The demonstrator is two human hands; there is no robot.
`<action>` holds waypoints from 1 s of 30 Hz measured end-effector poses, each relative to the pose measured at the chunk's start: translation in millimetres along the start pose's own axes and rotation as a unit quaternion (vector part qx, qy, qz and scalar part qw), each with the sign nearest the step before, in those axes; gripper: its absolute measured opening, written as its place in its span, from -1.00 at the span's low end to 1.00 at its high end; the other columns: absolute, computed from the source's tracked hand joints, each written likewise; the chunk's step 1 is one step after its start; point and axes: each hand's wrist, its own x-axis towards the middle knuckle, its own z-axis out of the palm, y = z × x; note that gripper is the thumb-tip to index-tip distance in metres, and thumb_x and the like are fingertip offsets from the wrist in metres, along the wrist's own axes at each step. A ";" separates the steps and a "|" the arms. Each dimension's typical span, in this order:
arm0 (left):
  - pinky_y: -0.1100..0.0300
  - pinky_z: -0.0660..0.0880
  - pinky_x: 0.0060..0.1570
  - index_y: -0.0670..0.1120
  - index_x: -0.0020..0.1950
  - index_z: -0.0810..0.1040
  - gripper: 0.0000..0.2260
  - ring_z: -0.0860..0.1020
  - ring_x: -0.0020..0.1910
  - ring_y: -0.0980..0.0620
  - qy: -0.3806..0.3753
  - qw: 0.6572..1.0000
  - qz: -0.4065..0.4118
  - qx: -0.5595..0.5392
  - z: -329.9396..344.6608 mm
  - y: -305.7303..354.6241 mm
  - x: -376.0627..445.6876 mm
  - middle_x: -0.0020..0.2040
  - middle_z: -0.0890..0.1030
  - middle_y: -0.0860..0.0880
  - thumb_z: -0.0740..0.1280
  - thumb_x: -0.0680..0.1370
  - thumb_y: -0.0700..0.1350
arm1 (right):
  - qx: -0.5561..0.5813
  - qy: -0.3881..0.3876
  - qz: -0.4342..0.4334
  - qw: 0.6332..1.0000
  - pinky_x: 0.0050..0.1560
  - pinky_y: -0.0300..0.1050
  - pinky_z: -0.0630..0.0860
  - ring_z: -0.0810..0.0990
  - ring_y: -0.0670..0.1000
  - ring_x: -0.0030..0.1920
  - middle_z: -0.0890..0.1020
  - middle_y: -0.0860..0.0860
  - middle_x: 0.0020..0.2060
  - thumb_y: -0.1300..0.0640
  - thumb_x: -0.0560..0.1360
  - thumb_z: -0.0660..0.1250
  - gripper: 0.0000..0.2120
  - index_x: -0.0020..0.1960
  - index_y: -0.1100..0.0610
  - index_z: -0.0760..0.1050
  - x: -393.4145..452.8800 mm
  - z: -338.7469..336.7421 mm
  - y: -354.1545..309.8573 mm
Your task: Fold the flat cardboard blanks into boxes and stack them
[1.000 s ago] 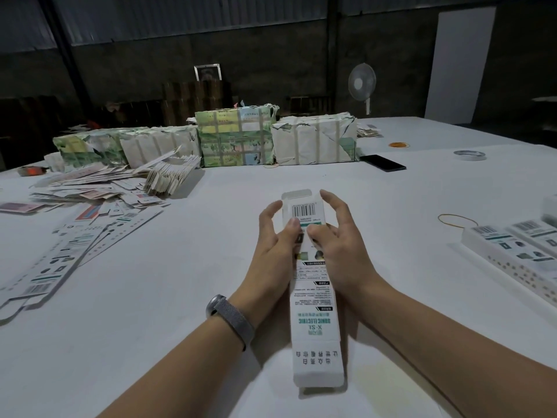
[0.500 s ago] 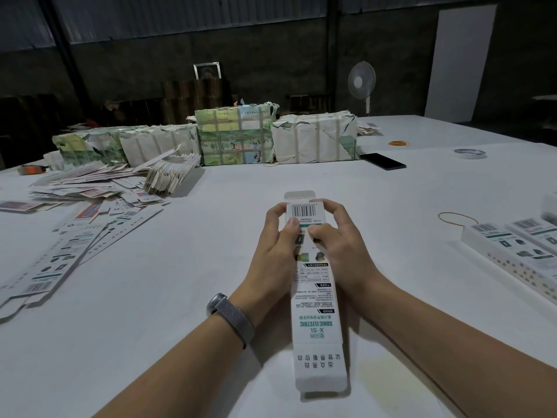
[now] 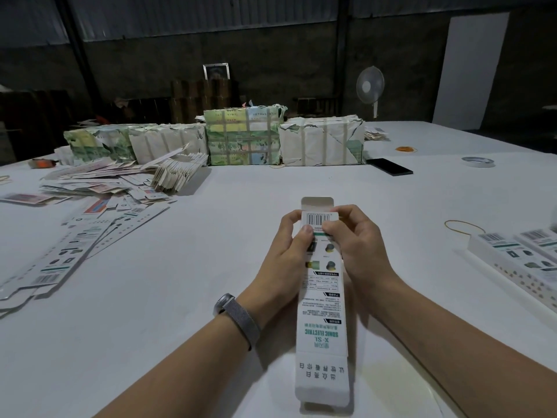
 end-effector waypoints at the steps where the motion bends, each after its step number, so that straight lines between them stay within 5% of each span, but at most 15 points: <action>1: 0.19 0.56 -0.28 -0.02 0.32 0.37 -0.82 0.66 -0.25 0.03 -0.001 1.000 -0.005 -0.005 -0.4 -0.5 0.1 -0.16 0.70 -0.02 0.10 0.74 -0.11 | -0.004 0.001 -0.004 1.000 -0.26 -0.10 0.62 0.69 0.02 -0.26 0.69 -0.01 -0.21 0.33 0.55 0.31 -0.89 -0.04 0.13 0.52 -0.8 0.2 0.0; 9: 0.23 0.58 -0.30 0.18 0.23 0.25 -0.85 0.69 -0.26 0.04 0.003 0.999 -0.031 -0.041 -4.9 -2.8 2.0 -0.19 0.73 0.00 0.11 0.73 -0.07 | -0.030 0.002 -0.025 0.999 -0.06 0.18 0.67 0.67 0.26 -0.02 0.58 0.14 0.06 0.27 0.53 0.40 -0.76 0.03 -0.01 0.43 -2.7 1.4 -4.3; 15: 0.18 0.57 -0.22 -0.04 0.34 0.37 -0.80 0.67 -0.20 0.02 0.016 1.000 -0.017 -0.020 -3.0 -5.8 3.7 -0.09 0.69 -0.07 0.13 0.72 -0.12 | -0.029 -0.010 -0.024 0.999 -0.20 -0.07 0.65 0.67 0.00 -0.18 0.62 0.03 0.02 0.30 0.55 0.37 -0.67 0.15 -0.09 0.46 -2.7 0.2 -3.8; 21: 0.18 0.56 -0.28 0.06 0.26 0.36 -0.87 0.68 -0.23 0.01 0.020 0.999 -0.042 -0.016 -4.6 -8.8 4.0 -0.16 0.71 -0.05 0.16 0.72 -0.07 | -0.033 -0.042 0.007 0.999 -0.26 -0.18 0.61 0.69 -0.02 -0.23 0.70 -0.13 -0.13 0.29 0.60 0.29 -0.76 0.15 0.00 0.56 -5.0 0.8 -1.7; 30: 0.16 0.56 -0.25 0.08 0.23 0.36 -0.77 0.68 -0.22 0.04 0.011 0.999 -0.051 -0.006 -4.0 -15.1 6.4 -0.18 0.72 0.00 0.19 0.60 0.08 | -0.030 -0.032 0.032 0.999 -0.23 -0.11 0.61 0.65 0.00 -0.26 0.65 0.04 -0.15 0.23 0.60 0.30 -0.94 0.00 0.13 0.55 -1.4 0.5 -2.2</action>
